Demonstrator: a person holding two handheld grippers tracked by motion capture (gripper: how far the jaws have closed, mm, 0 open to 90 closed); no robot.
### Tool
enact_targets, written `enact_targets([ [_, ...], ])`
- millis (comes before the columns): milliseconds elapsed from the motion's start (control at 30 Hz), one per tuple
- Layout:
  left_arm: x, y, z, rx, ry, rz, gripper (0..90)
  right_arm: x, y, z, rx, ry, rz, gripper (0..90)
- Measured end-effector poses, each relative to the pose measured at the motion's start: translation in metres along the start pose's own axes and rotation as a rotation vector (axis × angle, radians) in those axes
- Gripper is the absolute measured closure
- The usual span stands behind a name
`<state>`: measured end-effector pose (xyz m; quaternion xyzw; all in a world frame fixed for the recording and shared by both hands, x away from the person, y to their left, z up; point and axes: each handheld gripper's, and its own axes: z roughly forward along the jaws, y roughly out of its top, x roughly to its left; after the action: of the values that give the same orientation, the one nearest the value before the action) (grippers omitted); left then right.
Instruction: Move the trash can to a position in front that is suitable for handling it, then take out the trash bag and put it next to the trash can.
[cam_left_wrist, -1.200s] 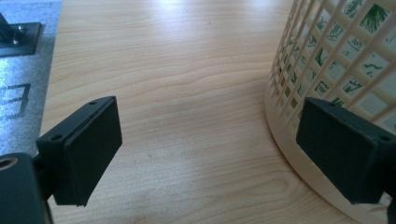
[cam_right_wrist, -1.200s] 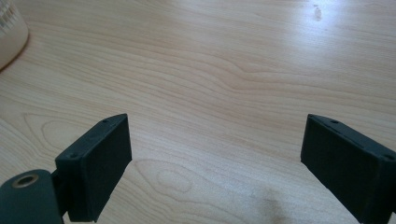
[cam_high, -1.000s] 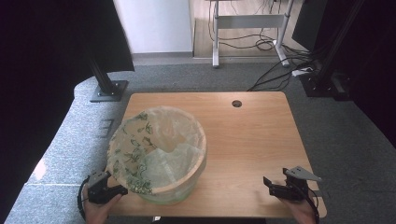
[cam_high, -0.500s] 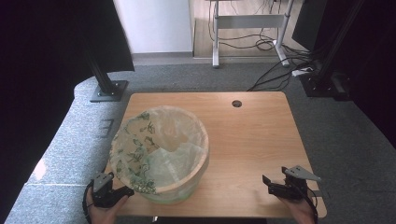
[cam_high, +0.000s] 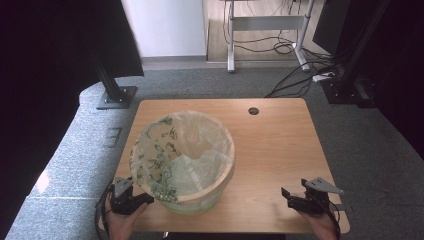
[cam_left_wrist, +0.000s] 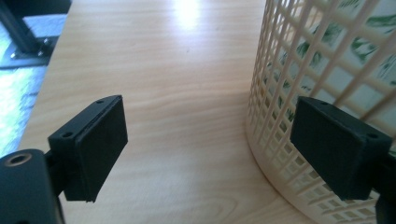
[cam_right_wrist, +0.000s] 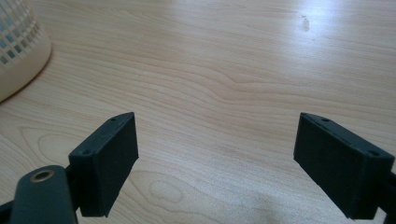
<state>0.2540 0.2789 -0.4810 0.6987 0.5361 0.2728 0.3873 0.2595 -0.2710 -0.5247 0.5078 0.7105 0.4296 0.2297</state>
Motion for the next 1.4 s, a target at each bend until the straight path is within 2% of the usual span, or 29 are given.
enact_targets([
  [300, -0.016, 0.016, 0.02, 0.008, -0.061, 0.075, 12.2, -0.002, -0.001, 0.001, 0.008, 0.009, -0.009, 14.0],
  [433, -0.024, 0.022, 0.027, 0.017, -0.075, 0.086, 12.3, -0.003, -0.001, 0.001, 0.008, 0.009, -0.007, 14.1],
  [733, -0.043, 0.028, 0.038, 0.018, -0.076, 0.093, 12.1, -0.005, -0.001, -0.001, 0.006, 0.005, 0.001, 14.1],
  [900, -0.033, 0.025, 0.03, 0.015, -0.059, 0.057, 11.3, -0.008, -0.001, -0.002, 0.003, 0.001, 0.007, 14.3],
  [1100, -0.016, 0.021, 0.016, -0.013, -0.073, 0.037, 11.3, -0.006, -0.001, -0.001, 0.008, 0.004, -0.003, 14.3],
  [1200, -0.01, 0.021, 0.012, -0.02, -0.091, 0.032, 10.4, -0.004, -0.001, 0.001, 0.012, 0.006, -0.008, 14.3],
  [1400, 0.004, 0.029, 0.002, -0.041, -0.154, 0.036, 9.1, -0.004, -0.001, 0.0, 0.012, 0.009, -0.009, 14.5],
])
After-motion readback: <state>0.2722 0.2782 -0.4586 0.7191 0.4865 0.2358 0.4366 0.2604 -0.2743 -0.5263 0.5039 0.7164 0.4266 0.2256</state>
